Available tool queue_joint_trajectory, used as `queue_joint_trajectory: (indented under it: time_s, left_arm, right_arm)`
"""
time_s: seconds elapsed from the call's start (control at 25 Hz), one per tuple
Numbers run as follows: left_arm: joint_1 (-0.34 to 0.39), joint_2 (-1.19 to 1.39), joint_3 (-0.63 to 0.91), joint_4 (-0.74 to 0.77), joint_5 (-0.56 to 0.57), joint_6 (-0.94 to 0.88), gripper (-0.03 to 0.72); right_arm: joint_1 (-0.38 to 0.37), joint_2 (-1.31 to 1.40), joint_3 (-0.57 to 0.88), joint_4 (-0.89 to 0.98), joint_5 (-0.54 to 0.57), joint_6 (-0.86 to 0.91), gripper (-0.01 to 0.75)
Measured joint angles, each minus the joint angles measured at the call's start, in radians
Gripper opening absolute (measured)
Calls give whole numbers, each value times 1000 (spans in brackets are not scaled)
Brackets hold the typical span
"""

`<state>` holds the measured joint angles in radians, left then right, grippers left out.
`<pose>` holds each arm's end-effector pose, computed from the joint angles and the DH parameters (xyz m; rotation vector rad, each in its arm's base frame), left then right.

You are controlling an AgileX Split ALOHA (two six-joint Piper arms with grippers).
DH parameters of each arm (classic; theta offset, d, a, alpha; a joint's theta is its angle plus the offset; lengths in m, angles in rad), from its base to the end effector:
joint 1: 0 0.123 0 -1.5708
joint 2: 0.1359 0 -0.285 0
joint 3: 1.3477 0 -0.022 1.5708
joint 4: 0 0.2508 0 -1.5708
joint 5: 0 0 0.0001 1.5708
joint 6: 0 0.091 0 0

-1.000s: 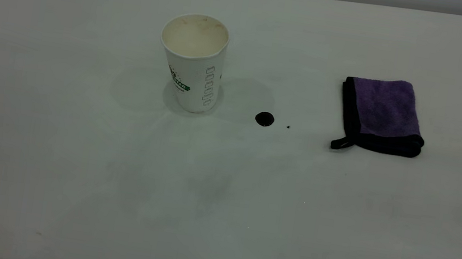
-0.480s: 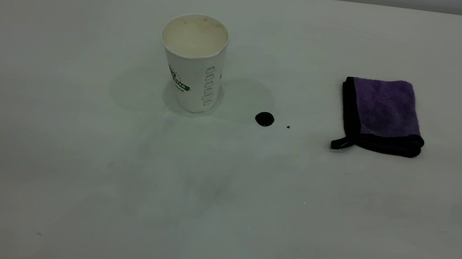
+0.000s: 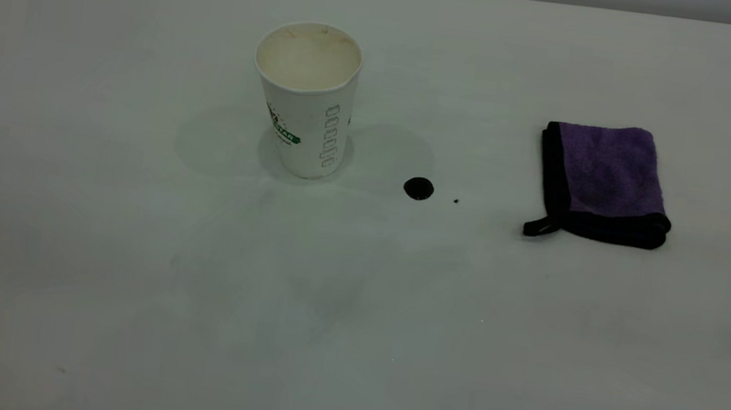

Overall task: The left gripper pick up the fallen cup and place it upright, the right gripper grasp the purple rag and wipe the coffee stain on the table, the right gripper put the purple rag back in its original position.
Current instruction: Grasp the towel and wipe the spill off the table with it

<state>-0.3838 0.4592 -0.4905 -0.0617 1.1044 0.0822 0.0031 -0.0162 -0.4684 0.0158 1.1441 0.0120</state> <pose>0.0543 -0.0273 0.2585 0.5785 2.4997 -0.1966 -0.0075 0.0013 0.2619 0.0081 2.1431 0.0280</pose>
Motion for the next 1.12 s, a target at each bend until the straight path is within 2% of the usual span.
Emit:
queue_joint_trajectory:
  time_s: [0.24, 0.32, 0.56, 0.68, 0.84, 1.12]
  left_arm:
    - [23, -40, 0, -3, 0, 1, 558]
    - [66, -84, 0, -3, 0, 1, 558]
    - [256, -279, 0, -3, 4, 1, 558]
    - [311, -375, 0, -3, 9, 1, 558]
    - [333, -466, 0, -3, 15, 1, 551]
    - [334, -478, 0, -4, 19, 2, 550]
  right_arm:
    - [0, 0, 0, 0, 0, 0, 401]
    - [0, 0, 0, 0, 0, 0, 401]
    - [0, 0, 0, 0, 0, 0, 401]
    - [0, 0, 0, 0, 0, 0, 401]
    - [0, 4, -13, 8, 1, -24, 413]
    - [0, 203, -110, 58, -60, -190, 508]
